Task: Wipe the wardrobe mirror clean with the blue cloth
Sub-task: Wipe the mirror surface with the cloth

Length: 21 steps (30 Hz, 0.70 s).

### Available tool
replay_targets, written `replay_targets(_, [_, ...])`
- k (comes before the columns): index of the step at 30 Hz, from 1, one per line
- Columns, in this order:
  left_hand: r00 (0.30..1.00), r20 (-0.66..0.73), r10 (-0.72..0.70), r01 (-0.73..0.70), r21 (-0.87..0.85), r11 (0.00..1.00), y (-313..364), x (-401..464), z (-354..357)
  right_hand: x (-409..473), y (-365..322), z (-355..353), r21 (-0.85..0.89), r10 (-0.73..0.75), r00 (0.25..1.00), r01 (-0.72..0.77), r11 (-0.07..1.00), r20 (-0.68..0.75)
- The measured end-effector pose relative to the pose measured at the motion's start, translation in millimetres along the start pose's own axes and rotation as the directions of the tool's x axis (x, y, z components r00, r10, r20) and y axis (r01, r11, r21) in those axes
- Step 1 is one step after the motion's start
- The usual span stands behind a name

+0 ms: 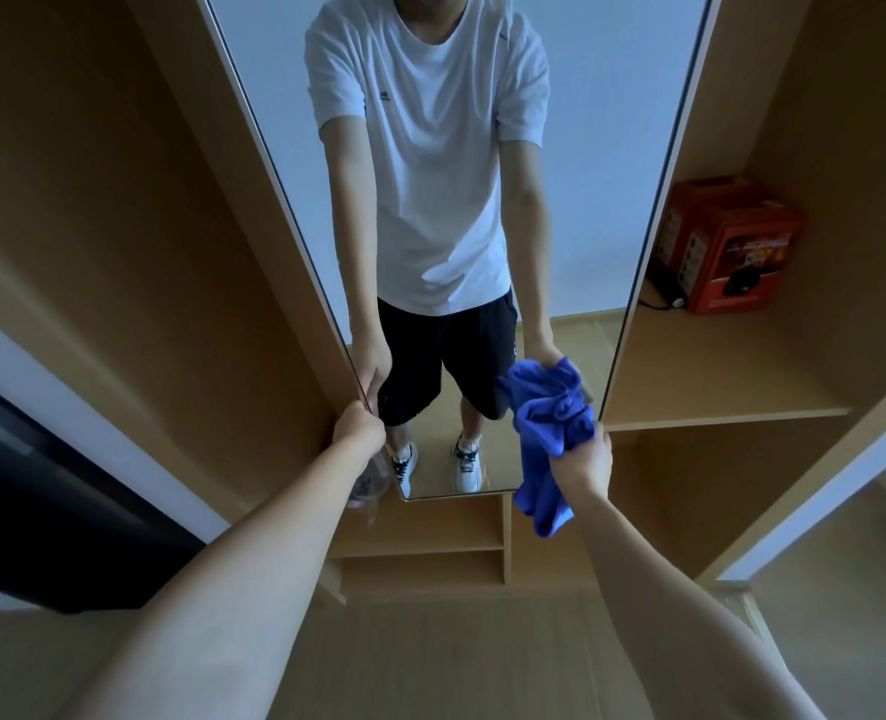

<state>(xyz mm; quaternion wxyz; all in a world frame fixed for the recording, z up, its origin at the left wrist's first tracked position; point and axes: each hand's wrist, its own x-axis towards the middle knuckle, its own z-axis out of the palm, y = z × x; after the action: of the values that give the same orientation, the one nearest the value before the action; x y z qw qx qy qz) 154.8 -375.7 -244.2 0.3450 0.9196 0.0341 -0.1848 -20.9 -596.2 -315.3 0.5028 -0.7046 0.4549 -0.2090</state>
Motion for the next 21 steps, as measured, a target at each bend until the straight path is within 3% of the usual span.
replay_targets(4, [1.0, 0.004, 0.003, -0.003, -0.02, 1.0, 1.1, -0.7, -0.1, -8.0, -8.5, -6.2, 0.052, -0.012, 0.993, 0.018, 0.998, -0.114])
replay_targets(10, [0.999, -0.019, 0.03, -0.03, -0.004, 1.0, 1.4, -2.9, 0.3, -9.6, -59.5, -29.1, 0.178, -0.204, 0.911, 0.281, 0.943, -0.357])
replay_targets(14, [0.999, -0.021, 0.041, -0.041, 0.0, 0.999, -2.1, -3.6, 0.7, -1.9, -61.3, -24.7, 0.192, -0.193, 0.871, 0.306, 0.932, -0.452])
replay_targets(16, [0.999, -0.029, 0.046, -0.046, 0.009, 0.999, -3.1, -3.0, 0.6, 4.3, -40.8, -13.6, 0.038, -0.184, 0.919, 0.21, 0.977, -0.349])
replay_targets(18, [0.998, -0.03, 0.046, -0.046, 0.014, 0.999, -4.2, -3.1, 0.4, 8.0, -19.5, -6.1, -0.09, -0.017, 0.992, 0.005, 0.996, -0.127])
replay_targets(19, [0.999, -0.03, 0.046, -0.046, 0.016, 0.999, -4.6, -3.4, 0.5, 6.8, -11.9, -4.4, -0.142, 0.079, 0.997, -0.08, 0.987, -0.015])
replay_targets(21, [0.998, -0.034, 0.048, -0.047, 0.018, 0.999, -4.8, -4.0, 0.5, -0.8, -3.2, -1.8, -0.197, 0.129, 0.987, -0.108, 0.974, 0.095])
